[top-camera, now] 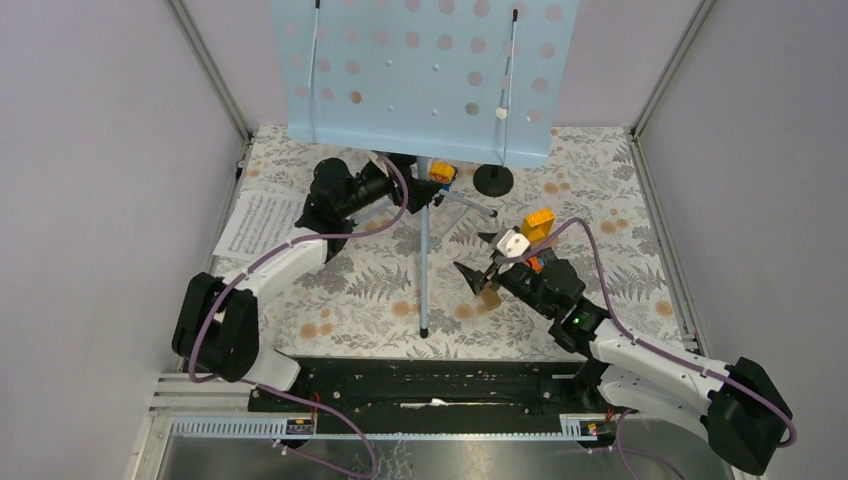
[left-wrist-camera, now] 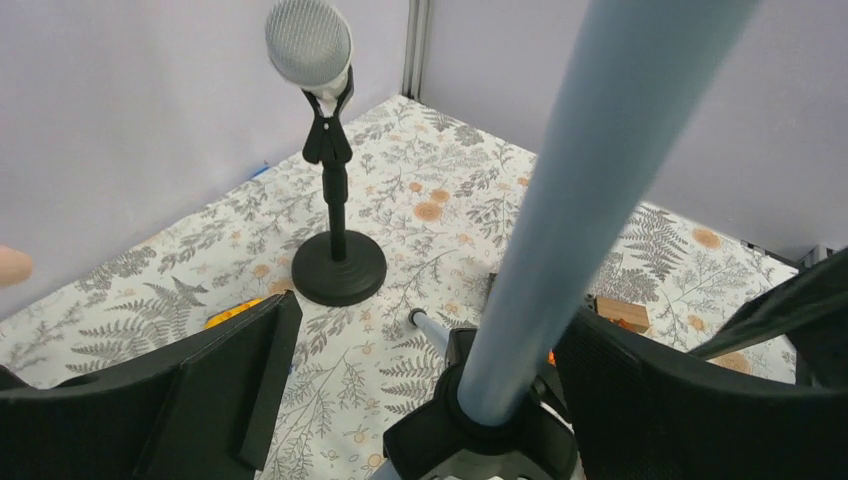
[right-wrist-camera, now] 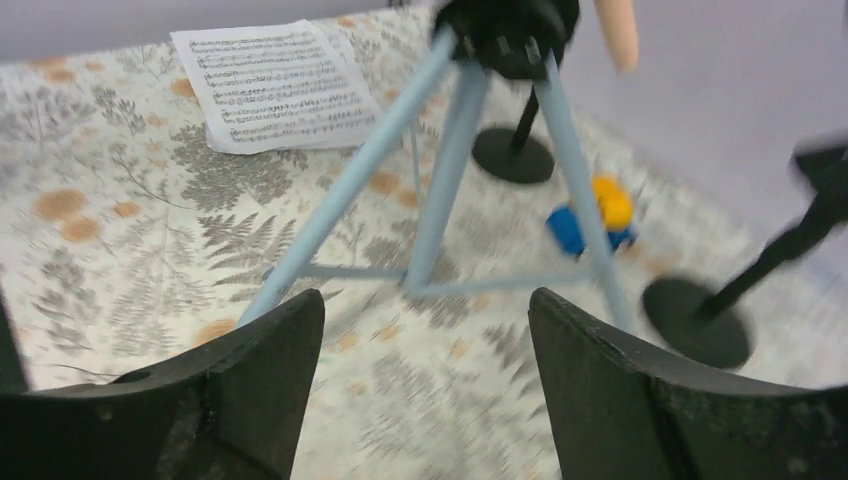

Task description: Pack up the instrument practice props

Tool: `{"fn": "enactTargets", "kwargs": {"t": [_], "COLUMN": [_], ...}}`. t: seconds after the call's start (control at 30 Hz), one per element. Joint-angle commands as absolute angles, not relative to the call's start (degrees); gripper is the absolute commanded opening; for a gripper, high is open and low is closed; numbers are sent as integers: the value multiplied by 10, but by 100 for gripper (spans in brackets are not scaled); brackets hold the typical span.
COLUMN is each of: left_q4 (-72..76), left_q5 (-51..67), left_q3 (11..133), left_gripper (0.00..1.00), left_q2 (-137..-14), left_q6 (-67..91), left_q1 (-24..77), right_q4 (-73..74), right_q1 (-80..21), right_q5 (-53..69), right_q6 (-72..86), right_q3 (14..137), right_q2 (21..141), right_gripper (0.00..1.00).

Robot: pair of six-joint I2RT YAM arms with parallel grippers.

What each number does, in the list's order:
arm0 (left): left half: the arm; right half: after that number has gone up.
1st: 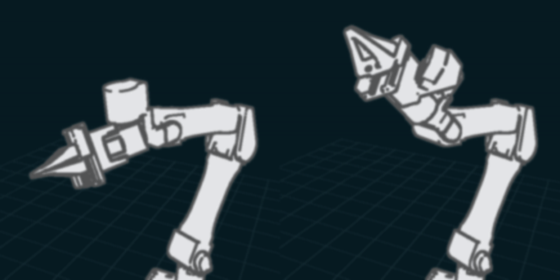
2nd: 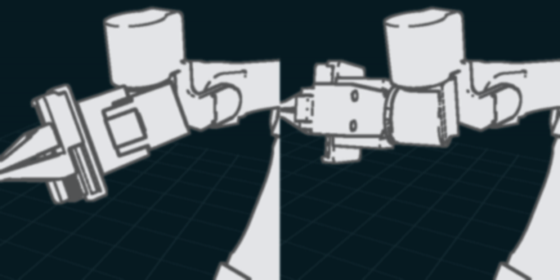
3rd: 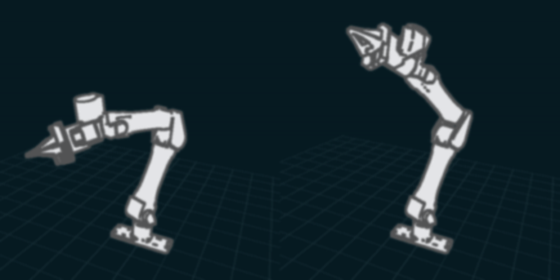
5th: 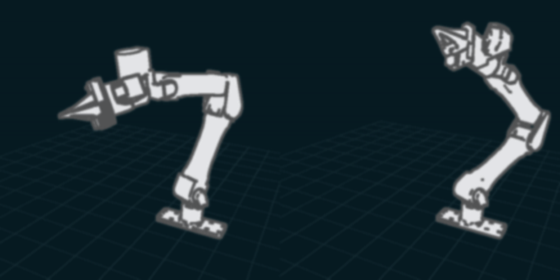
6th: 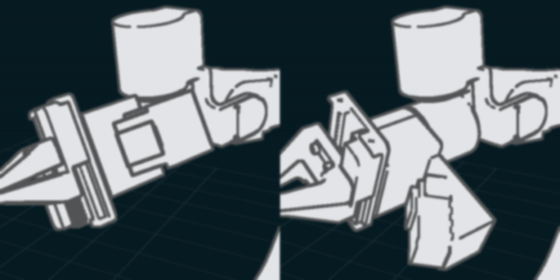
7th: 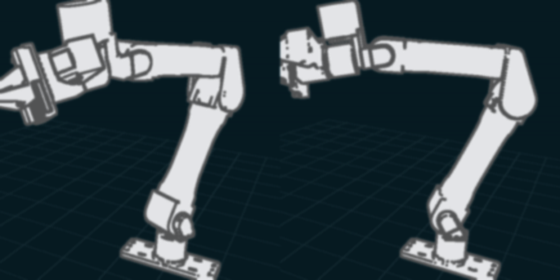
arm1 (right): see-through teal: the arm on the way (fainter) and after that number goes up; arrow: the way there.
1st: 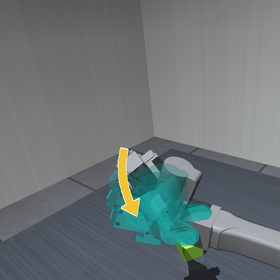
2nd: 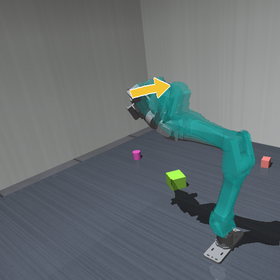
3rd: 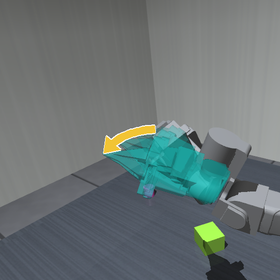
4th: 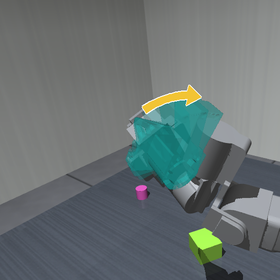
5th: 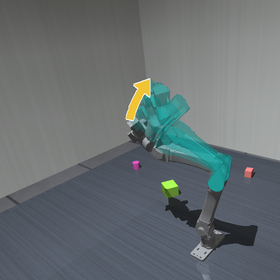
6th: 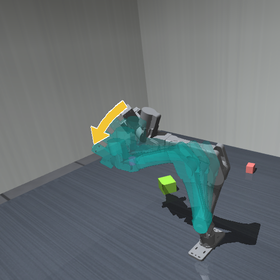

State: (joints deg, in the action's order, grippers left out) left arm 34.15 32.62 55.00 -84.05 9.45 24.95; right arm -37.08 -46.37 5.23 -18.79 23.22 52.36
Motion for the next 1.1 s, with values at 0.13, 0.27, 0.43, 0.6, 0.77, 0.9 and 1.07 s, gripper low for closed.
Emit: {"fn": "enactTargets", "kwargs": {"t": [0.13,0.27,0.43,0.6,0.77,0.9,1.07], "left_q4": [334,332,296,221,247,339,465], "left_q5": [353,299,192,79,-23,-57,-24], "left_q3": [515,443,343,303,288,290,309], "left_gripper": [99,99,99,99,99,98,95], "left_q2": [-749,-668,-551,-515,-581,-671,-772], "left_q6": [69,95,114,105,99,52,-41], "left_q1": [249,249,248,249,249,250,251], "right_q4": [-338,-427,-456,-493,-513,-472,-428], "right_q1": [-467,-467,-467,-467,-468,-468,-468], "right_q5": [-29,13,31,25,18,-13,-55], "right_q6": [209,264,275,281,298,255,190], "right_q3": [203,215,287,349,391,443,458], "right_q2": [518,597,693,783,837,871,860], "right_gripper": [80,80,81,82,79,54,20]}}
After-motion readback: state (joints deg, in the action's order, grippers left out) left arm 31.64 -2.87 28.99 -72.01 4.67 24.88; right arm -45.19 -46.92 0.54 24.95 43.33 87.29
